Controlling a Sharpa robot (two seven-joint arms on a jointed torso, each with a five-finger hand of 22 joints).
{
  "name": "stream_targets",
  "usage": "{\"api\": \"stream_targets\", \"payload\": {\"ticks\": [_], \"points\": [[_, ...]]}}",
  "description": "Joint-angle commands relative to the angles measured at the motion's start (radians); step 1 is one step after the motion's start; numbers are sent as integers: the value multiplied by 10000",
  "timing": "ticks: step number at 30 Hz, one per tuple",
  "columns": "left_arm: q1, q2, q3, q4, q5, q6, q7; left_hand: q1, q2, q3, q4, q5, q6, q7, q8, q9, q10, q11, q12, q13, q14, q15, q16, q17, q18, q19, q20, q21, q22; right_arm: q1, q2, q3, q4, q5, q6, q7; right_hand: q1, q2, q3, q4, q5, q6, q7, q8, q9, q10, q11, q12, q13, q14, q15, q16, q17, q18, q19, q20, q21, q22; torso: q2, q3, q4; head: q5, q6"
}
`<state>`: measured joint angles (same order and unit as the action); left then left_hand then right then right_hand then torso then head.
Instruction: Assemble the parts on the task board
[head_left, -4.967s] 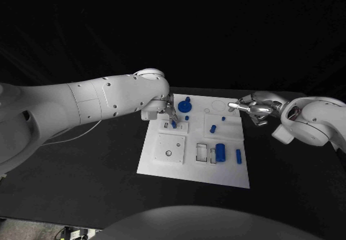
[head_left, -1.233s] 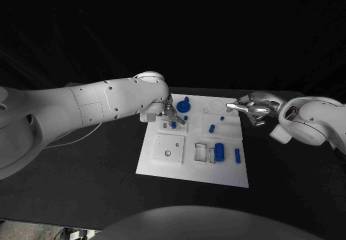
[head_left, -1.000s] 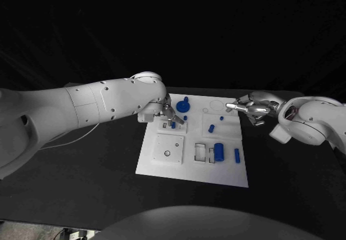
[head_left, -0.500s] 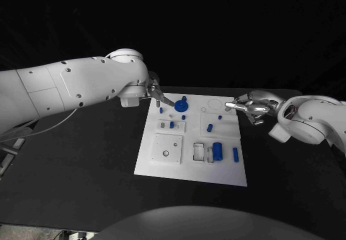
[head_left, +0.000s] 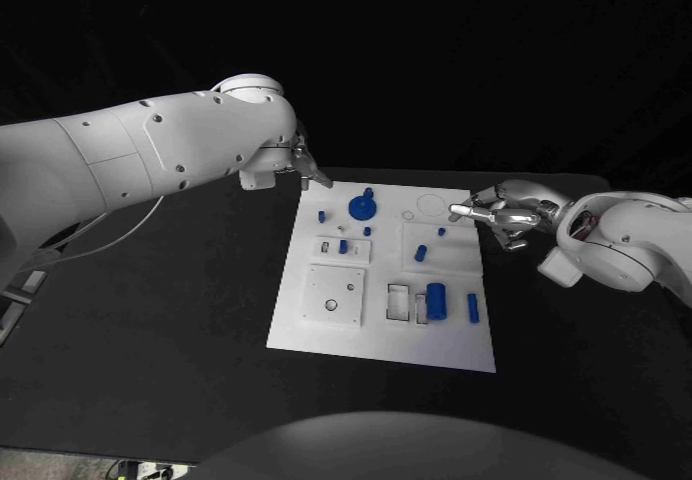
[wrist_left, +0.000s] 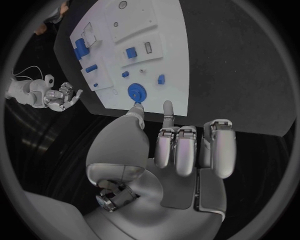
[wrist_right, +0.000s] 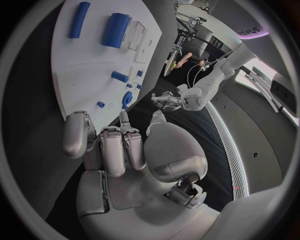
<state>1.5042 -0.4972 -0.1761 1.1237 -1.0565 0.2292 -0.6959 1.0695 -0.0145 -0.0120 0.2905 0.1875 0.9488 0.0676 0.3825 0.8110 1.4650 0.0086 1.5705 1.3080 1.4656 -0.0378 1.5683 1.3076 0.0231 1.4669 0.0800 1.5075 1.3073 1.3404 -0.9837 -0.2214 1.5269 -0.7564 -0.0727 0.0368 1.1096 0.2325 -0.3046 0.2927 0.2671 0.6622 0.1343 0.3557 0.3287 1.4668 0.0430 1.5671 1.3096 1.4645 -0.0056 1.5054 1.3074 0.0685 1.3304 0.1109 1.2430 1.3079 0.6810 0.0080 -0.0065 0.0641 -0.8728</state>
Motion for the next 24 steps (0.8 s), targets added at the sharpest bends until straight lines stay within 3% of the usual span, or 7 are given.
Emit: {"api": "stream_targets", "payload": {"ticks": [1, 5, 12, 24], "points": [[-228, 292, -4, -614, -644, 368, -457, 213, -6, 19, -38, 362, -26, -46, 34, 47, 1058, -98, 3, 2628, 1052, -52, 25, 2632, 21, 282, -92, -8, 1986, 22, -39, 1, 92, -77, 0, 138, -36, -5, -50, -2, 17, 29, 16, 5, -16, 1040, 91, 37, 2612, 396, 49, -29, 1846, 121, -42, 8, -31, 1557, 125, -8, 10, -18, 2], [-435, 551, -2, -1103, -787, 228, -289, 353, -8, 44, -58, 635, -66, -44, -4, 62, 1058, -100, 3, 2628, 1052, -57, 25, 2632, 25, 266, -100, -26, 1977, 36, -70, 2, 139, -86, 10, 135, -36, -5, -50, -2, 17, 29, 16, 5, -16, 1040, 91, 37, 2612, 396, 49, -29, 1846, 121, -42, 8, -31, 1557, 171, -14, 28, -34, 2], [-630, 835, 0, -1566, -1034, -26, 36, 477, -44, 26, -62, 404, -104, -22, -34, 88, 1058, -81, 3, 2628, 1052, -43, 25, 2632, 48, 189, -94, -97, 1923, 50, -80, 2, 146, -97, 47, 104, -38, 1, -53, -5, 20, 28, 15, 5, -17, 1040, 90, 37, 2612, 385, 48, -40, 1833, 122, -48, 9, -39, 1554, 204, -25, 28, 4, 2], [-780, 944, 2, -1553, -501, -109, 392, 503, -17, 26, -53, 337, -56, -30, -12, 111, 1058, -81, 3, 2628, 1052, -38, 25, 2632, 56, 163, -90, -122, 1906, 53, -29, 2, 62, -99, 84, 72, -36, 8, -55, -9, 25, 27, 15, 4, -19, 1040, 90, 37, 2612, 386, 48, -39, 1834, 126, -58, 9, -54, 1550, 183, -14, 9, -2, 2]]}}
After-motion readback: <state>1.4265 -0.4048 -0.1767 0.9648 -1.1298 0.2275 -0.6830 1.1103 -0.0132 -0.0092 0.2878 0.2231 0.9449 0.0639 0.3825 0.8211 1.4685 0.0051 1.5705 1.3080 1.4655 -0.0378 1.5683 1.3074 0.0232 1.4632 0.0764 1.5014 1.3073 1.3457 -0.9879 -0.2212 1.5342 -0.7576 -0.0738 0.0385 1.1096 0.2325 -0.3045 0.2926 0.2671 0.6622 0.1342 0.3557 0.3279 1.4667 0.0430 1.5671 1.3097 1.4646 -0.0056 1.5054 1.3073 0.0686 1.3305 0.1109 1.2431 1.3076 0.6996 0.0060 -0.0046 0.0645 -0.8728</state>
